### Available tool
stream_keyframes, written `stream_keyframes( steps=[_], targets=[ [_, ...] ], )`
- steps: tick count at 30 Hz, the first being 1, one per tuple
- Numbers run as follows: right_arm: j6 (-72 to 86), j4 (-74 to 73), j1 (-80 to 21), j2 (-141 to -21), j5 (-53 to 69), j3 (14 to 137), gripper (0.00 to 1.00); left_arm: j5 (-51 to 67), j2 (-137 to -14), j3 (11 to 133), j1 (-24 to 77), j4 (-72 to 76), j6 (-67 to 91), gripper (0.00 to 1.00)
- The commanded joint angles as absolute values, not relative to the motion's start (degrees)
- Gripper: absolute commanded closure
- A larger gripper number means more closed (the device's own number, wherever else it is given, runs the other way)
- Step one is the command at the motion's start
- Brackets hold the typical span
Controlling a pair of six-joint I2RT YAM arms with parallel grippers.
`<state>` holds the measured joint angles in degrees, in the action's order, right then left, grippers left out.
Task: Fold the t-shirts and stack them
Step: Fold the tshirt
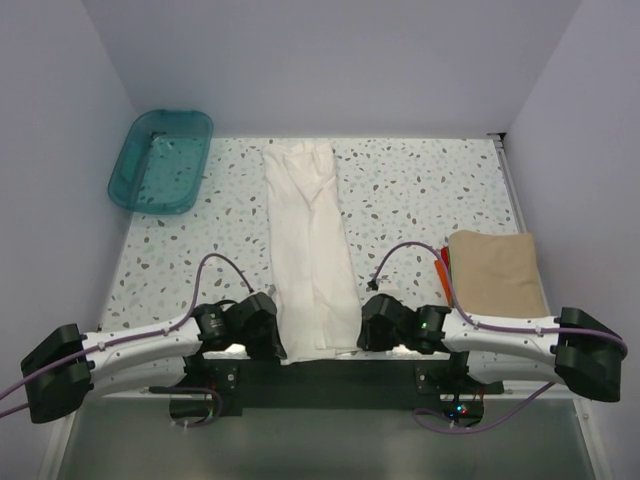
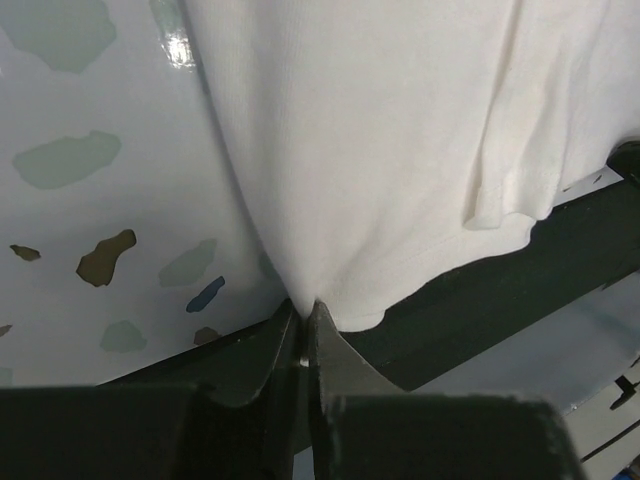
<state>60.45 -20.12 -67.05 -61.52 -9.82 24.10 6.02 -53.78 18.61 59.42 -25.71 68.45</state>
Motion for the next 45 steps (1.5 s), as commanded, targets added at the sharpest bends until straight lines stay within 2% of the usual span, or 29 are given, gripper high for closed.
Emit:
stream_keyframes(
  steps=[1, 4, 12, 19, 25, 31, 45],
  targets=[
    [61.1, -21.6, -67.1, -60.5, -8.9, 22.7, 0.72, 8.2, -53.6, 19.3, 60.9, -27.4, 69.6, 0.91],
    [60.9, -22.4, -67.1, -59.2, -8.5, 22.8, 0.76, 8.3, -53.0, 20.3, 61.2, -27.3, 69.8, 1.0],
    [60.0, -26.9, -67.1, -53.4, -9.4, 25.3, 0.98, 6.0, -49.9, 25.9, 61.2, -30.5, 69.3, 1.0],
    [58.0, -30.8, -67.1, -52.6, -12.5, 30.5, 1.0, 1.9, -50.4, 29.8, 60.9, -30.1, 68.4, 1.0],
    [53.7, -30.6, -63.3, -58.3, -14.2, 37.3, 1.0, -1.2, -53.6, 32.3, 56.3, -27.5, 64.8, 1.0],
    [46.1, -25.6, -53.4, -69.9, -8.2, 47.3, 1.0, -0.5, -58.9, 34.8, 46.5, -20.5, 58.5, 1.0],
    [38.0, -20.0, -40.3, -95.9, -4.5, 69.3, 1.0, -0.4, -78.8, 48.6, 29.5, -10.5, 53.0, 1.0]
  ],
)
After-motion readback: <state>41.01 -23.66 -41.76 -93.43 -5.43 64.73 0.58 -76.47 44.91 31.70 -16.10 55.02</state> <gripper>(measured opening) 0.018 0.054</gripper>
